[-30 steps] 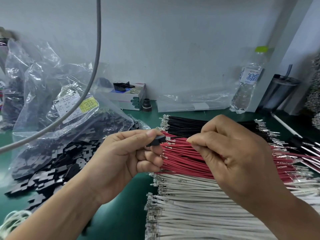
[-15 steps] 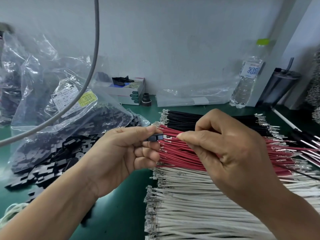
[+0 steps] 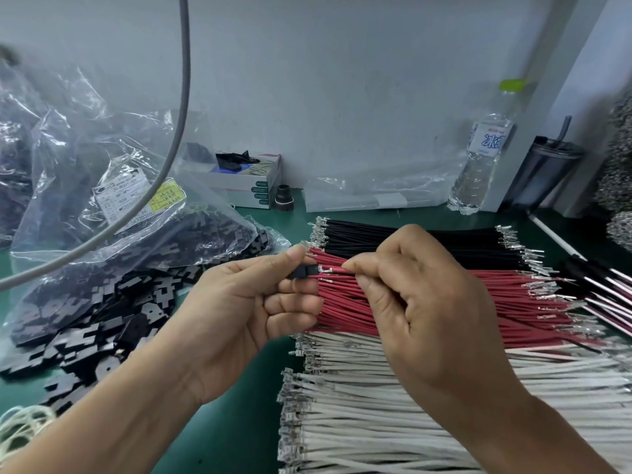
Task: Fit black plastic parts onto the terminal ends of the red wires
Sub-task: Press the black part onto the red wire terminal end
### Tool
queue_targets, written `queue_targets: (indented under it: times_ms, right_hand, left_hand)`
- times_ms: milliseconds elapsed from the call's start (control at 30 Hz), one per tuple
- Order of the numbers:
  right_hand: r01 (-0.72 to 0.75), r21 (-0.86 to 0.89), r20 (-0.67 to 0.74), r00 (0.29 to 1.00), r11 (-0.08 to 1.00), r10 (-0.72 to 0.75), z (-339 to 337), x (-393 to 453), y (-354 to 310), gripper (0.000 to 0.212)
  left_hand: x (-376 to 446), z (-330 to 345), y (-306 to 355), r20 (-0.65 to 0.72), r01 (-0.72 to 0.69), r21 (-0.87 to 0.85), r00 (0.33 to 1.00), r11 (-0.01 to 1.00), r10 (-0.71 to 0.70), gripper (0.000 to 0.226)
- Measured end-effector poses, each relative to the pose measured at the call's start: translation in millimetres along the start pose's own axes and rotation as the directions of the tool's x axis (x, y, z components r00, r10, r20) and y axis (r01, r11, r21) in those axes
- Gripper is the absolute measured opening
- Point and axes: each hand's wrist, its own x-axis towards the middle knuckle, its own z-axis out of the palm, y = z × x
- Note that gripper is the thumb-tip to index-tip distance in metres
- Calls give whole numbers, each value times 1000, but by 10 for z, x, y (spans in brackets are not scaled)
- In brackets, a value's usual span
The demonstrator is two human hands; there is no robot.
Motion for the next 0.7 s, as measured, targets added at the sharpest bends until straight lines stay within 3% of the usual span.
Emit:
queue_targets:
  times_ms: [133,233,367,467,533,600,700]
  right_hand:
    - [-126,136,68,991,983,117,36,-13,56,15]
    - [-186,210,138,978,960,159,62,-24,96,15]
    - [51,-2,93,994,999,-50,45,8,67,18]
    - [80,4,97,992,997,-80,52,-3,104,17]
    - [-4,87,111,994,996,-6,39,-2,149,13]
    - [-57,140,120,992,989,40,15,11,186,9]
    - [-64,109,158,986,992,46,-31,31,208,5]
  left_hand:
    - [5,23,-38,-32,-19,-25,999,1000,19,28]
    - [-1,11,-26,-29,-40,49,999,998,42,29]
    - [-20,15,-33,-28,-30,157,999,987,35,36]
    - [-25,34,-61,-45,-124,232,989,965,138,36]
    - [-25,37,-89,10,-283,400,952,872,305,38]
    - [-32,24,-107,89,-415,560,891,717,446,35]
    - [-27,-18,-96,94,-406,683,874,607,477,21]
